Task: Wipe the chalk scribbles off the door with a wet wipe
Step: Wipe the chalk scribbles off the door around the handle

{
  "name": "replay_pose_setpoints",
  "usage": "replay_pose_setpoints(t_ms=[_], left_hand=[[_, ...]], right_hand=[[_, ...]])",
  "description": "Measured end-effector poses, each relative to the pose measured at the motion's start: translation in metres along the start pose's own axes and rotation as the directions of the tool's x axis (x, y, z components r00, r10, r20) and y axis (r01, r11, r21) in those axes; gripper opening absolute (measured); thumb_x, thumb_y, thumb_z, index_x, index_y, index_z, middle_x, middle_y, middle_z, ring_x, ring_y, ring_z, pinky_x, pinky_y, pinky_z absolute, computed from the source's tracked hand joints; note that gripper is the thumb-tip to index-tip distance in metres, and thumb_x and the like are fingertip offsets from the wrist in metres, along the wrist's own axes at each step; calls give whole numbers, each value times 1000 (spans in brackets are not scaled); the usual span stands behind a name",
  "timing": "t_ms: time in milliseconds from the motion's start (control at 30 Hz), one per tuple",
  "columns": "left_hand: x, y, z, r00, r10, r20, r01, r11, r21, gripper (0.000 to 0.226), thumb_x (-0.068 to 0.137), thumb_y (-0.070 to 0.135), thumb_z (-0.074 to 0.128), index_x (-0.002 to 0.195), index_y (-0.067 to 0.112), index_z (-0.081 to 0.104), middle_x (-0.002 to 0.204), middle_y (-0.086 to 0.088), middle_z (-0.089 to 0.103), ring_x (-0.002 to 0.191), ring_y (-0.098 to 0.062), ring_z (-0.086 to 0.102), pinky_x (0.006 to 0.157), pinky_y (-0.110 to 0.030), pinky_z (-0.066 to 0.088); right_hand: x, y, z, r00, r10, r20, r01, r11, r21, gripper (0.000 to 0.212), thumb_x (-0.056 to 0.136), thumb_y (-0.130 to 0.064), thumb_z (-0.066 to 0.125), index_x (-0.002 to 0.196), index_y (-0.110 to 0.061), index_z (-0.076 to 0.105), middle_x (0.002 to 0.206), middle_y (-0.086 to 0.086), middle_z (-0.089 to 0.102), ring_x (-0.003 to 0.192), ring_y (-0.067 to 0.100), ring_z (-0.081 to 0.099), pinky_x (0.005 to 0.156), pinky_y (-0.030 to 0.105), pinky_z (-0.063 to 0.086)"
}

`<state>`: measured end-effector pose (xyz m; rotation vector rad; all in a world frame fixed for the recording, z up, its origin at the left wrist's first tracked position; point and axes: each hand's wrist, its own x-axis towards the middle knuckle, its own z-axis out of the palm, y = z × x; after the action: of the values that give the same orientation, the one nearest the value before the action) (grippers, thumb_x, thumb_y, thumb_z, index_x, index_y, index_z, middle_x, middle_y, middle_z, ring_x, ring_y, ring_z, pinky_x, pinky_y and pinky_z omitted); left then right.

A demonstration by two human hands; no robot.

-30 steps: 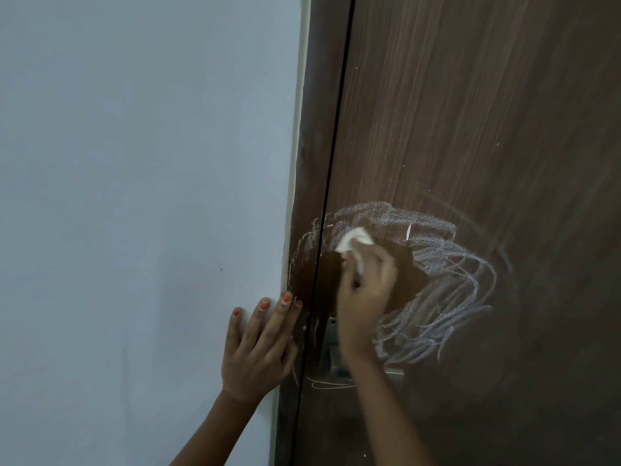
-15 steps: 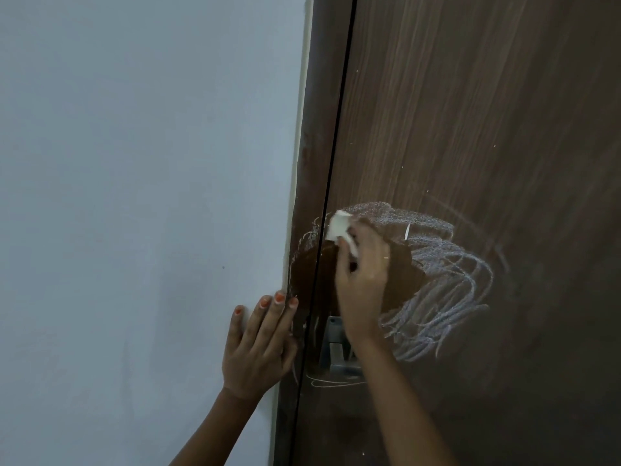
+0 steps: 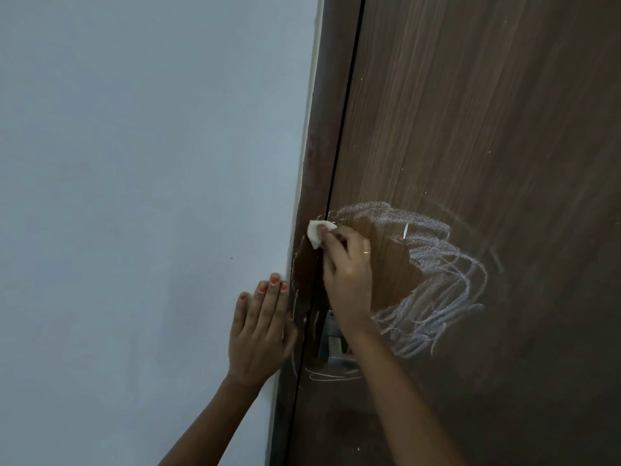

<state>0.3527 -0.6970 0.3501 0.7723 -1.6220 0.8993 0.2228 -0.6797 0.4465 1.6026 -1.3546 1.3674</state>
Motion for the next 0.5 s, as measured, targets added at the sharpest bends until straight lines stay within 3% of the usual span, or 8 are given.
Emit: replay_pose_setpoints(t_ms=[67, 167, 267, 333, 400, 500], left_hand=[[5, -1, -1, 1000, 0, 2, 0, 1000, -1, 70, 90, 24, 41, 149, 4, 8, 157, -10, 1, 144, -22, 4, 116, -40, 7], [21, -2, -4, 1000, -12, -7, 12, 1000, -15, 69, 91, 23, 40, 149, 5, 6, 157, -9, -1, 144, -21, 3, 116, -39, 7], [40, -6, -7, 999, -46, -5, 45, 998, -37, 62, 98, 27, 31, 149, 6, 4, 157, -6, -4, 144, -20, 2, 117, -38, 6], [54, -9, -9, 998, -64, -9, 64, 997, -50, 64, 97, 26, 33, 150, 8, 2, 157, -4, -7, 144, -19, 1, 117, -38, 5], [69, -12, -9, 996, -85, -10, 84, 995, -58, 70, 93, 24, 39, 150, 10, 0, 157, -2, -9, 144, -18, -1, 117, -38, 5], [89, -14, -9, 992, -123, -29, 121, 991, -54, 73, 91, 22, 42, 150, 11, -1, 156, -2, -6, 144, -17, -1, 117, -38, 4]], right_hand=[[-4, -6, 6, 995, -82, 50, 83, 996, -19, 28, 84, -7, 54, 108, 0, 65, 97, 17, 66, 93, 19, 47, 73, 23, 48], [-32, -2, 8, 950, -230, 210, 239, 971, -22, 37, 74, -1, 71, 111, 1, 64, 98, 17, 68, 93, 25, 60, 75, 30, 52], [-55, 8, 0, 916, -248, 315, 274, 961, -38, 45, 64, -3, 81, 107, -2, 67, 99, 15, 69, 91, 27, 66, 75, 32, 55], [-51, 13, -5, 943, -212, 258, 235, 970, -64, 38, 67, -2, 78, 103, -1, 68, 96, 15, 69, 86, 26, 65, 72, 31, 54], [-34, 13, -7, 988, -107, 110, 115, 991, -67, 30, 73, 1, 69, 103, 1, 68, 94, 18, 67, 87, 23, 58, 69, 29, 53], [-5, 6, -6, 998, 44, -49, -43, 999, 10, 29, 78, 3, 63, 107, 0, 67, 96, 19, 65, 92, 18, 44, 71, 27, 47]])
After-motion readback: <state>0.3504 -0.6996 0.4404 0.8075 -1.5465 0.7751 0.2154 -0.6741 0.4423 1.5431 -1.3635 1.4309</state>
